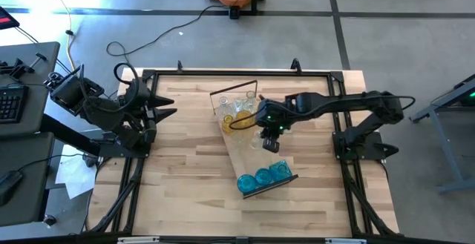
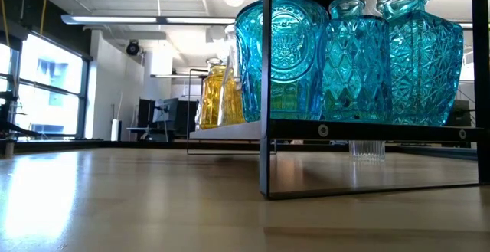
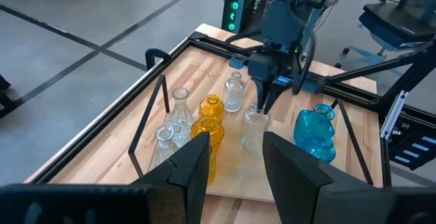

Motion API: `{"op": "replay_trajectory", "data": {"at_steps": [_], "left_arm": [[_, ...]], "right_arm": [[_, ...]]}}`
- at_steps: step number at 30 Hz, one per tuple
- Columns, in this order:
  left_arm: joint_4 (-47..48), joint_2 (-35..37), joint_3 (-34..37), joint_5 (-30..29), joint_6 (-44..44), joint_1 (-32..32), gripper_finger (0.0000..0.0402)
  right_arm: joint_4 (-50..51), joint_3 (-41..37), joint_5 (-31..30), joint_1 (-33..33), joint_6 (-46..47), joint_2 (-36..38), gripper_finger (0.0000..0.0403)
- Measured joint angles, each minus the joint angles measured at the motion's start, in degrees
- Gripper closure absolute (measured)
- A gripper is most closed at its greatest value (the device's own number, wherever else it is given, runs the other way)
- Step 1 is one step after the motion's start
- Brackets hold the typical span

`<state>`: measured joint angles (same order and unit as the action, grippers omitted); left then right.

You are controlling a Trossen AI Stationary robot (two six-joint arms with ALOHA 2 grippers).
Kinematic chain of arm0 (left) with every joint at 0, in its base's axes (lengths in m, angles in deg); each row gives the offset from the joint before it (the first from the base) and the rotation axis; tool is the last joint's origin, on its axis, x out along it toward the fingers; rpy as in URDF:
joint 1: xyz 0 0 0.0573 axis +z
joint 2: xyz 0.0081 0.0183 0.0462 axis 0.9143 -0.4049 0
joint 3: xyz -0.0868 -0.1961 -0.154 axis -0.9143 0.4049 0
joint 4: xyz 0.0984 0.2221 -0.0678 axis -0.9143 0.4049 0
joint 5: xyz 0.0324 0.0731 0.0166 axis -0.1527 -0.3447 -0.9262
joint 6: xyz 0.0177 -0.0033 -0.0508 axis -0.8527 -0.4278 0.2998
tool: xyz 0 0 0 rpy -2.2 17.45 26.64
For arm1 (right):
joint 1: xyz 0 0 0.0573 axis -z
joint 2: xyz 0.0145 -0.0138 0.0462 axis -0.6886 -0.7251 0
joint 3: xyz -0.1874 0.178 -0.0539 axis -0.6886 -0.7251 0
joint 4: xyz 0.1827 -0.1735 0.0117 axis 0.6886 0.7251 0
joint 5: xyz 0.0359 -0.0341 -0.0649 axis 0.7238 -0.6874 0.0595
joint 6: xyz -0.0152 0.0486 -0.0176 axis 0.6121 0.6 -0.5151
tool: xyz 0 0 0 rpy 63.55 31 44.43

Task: Sort vases onto shelf
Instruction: Put the transparent crystal vase on the shelf aligned with the other transparent crystal vase

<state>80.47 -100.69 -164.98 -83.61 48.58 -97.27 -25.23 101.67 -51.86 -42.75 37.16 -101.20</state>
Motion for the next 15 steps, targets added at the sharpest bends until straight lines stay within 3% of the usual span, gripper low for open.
{"op": "replay_trajectory", "data": {"at_steps": [6,15], "left_arm": [[0.0,0.0,0.0,0.0,0.4,0.0,0.0275],[0.0,0.0,0.0,-0.2,0.5,0.0,0.0275]], "right_arm": [[6.4,4.7,-2.3,0.0,-4.1,-4.9,0.0403],[6.9,7.9,-2.1,-0.2,-6.2,-9.9,0.0402]]}}
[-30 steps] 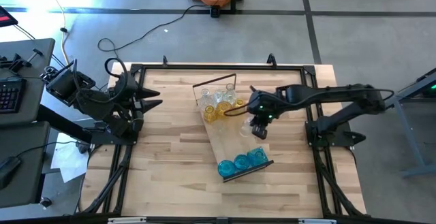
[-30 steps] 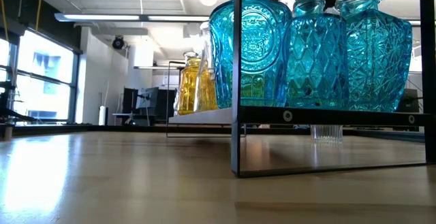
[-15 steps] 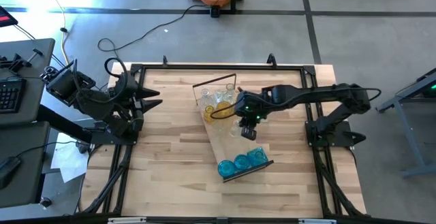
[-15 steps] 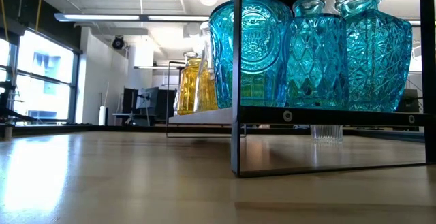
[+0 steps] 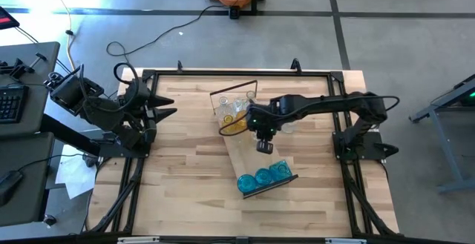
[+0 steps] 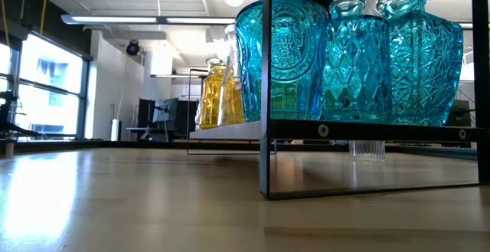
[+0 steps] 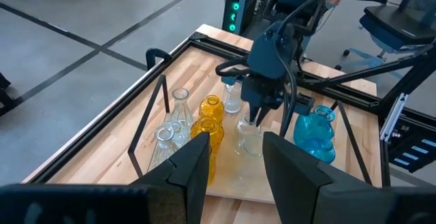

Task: Sort vases onto shelf
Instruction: Put the transparent crystal vase on the shelf aligned with the other transparent crystal vase

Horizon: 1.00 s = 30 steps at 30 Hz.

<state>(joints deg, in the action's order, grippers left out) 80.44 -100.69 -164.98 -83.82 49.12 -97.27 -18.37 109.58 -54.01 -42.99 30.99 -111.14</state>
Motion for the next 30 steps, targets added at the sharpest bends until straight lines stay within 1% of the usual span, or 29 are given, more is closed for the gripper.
{"op": "replay_trajectory", "data": {"at_steps": [7,14,18,24,30], "left_arm": [[0.0,0.0,0.0,-0.2,0.0,0.0,0.0275],[0.0,0.0,0.0,-0.2,0.0,0.0,0.0275],[0.0,0.0,0.0,-0.2,-0.1,0.0,0.0275],[0.0,0.0,0.0,-0.2,-0.1,0.0,0.0275],[0.0,0.0,0.0,-0.2,-0.1,0.0,0.0275]], "right_arm": [[-0.3,0.5,0.0,0.0,-0.2,-0.2,0.0402],[-0.8,0.5,-0.2,-0.2,0.1,-0.2,0.0386],[-0.9,0.5,0.2,-0.2,0.2,-0.2,0.0384],[-1.0,0.5,2.4,-0.2,0.2,-0.2,0.0383],[-1.4,0.5,2.5,-0.2,0.3,-0.2,0.0382]]}}
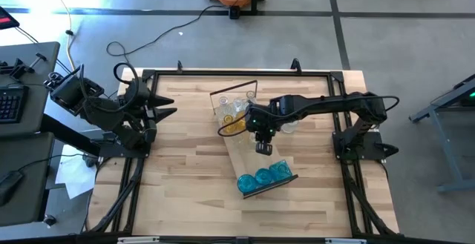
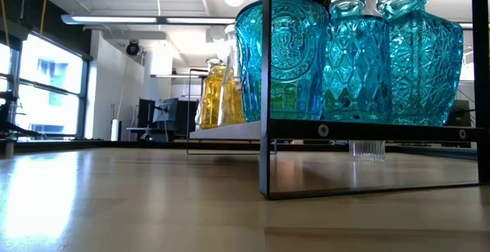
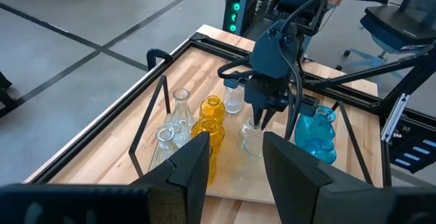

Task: Sort vases onto shelf
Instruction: Put the transparent crystal vase on the shelf aligned with the other transparent crystal vase

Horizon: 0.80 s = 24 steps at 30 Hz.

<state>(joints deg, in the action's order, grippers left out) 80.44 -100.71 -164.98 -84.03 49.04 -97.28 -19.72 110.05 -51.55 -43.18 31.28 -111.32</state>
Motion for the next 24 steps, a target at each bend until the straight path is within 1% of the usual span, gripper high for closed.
{"op": "replay_trajectory", "data": {"at_steps": [6,11,14,24], "left_arm": [[0.0,0.0,0.0,0.0,0.0,0.0,0.0275],[0.0,0.0,0.0,0.0,0.0,0.0,0.0275],[-0.1,0.0,0.0,0.0,0.0,0.0,0.0275],[-0.2,-0.1,0.0,0.2,-0.3,0.0,0.0275]], "right_arm": [[-0.4,0.0,0.4,0.0,-0.2,-0.3,0.0382],[-1.5,0.1,3.1,0.0,-0.3,-1.8,0.0382],[-1.6,0.2,3.4,0.0,-0.5,-2.3,0.0377],[-1.0,0.1,2.1,0.0,1.1,-2.5,0.031]]}}
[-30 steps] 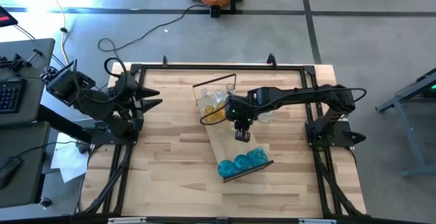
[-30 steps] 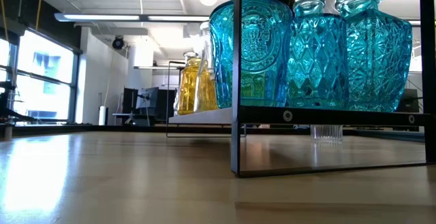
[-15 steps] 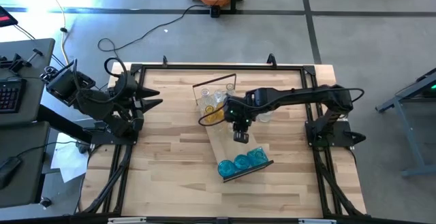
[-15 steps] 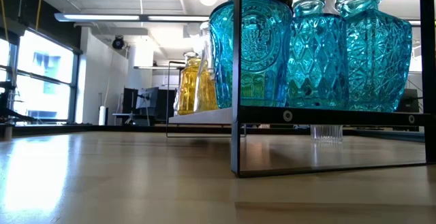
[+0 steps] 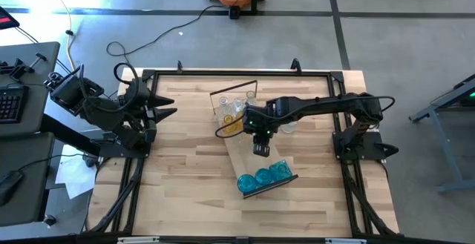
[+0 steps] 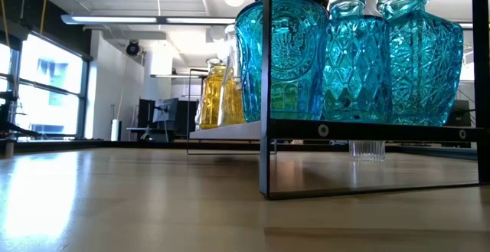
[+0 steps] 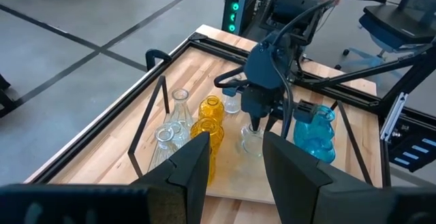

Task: Sort vases onto shelf
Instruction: Put the transparent crystal vase on the shelf aligned with the other transparent crystal vase

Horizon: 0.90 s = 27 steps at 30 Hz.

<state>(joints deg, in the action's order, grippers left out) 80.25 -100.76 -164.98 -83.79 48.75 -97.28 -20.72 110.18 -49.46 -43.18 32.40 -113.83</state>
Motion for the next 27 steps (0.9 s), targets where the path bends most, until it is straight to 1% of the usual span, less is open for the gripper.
{"op": "replay_trajectory", "data": {"at_steps": [4,7,10,17,19,23,24,27], "left_arm": [[0.0,0.0,0.0,0.0,-0.2,0.0,0.0275],[0.0,0.0,0.0,0.0,-0.2,0.0,0.0275],[0.0,0.0,0.0,0.0,-0.2,0.0,0.0275],[0.0,0.0,0.0,0.0,-0.2,0.0,0.0275],[0.0,0.0,0.0,0.0,-0.2,0.0,0.0275],[0.0,0.0,0.0,0.0,-0.2,0.0,0.0275],[0.0,0.0,0.0,0.0,-0.2,0.0,0.0275],[0.0,0.0,0.0,0.0,-0.2,0.0,0.0275]], "right_arm": [[0.3,0.5,-0.1,0.0,0.5,-0.1,0.0298],[0.6,1.7,-0.5,0.0,0.5,-0.2,0.0297],[1.7,3.9,-2.3,0.0,0.2,-0.2,0.0297],[4.7,7.1,-2.6,-0.1,0.4,-0.2,0.0297],[7.6,8.0,-4.8,-0.4,1.4,-0.2,0.0297],[17.2,10.6,-12.6,-1.6,3.3,-0.2,0.0299],[19.1,11.0,-13.7,-1.8,3.8,-0.2,0.0301],[22.1,11.4,-14.0,-2.3,4.9,-0.1,0.0322]]}}
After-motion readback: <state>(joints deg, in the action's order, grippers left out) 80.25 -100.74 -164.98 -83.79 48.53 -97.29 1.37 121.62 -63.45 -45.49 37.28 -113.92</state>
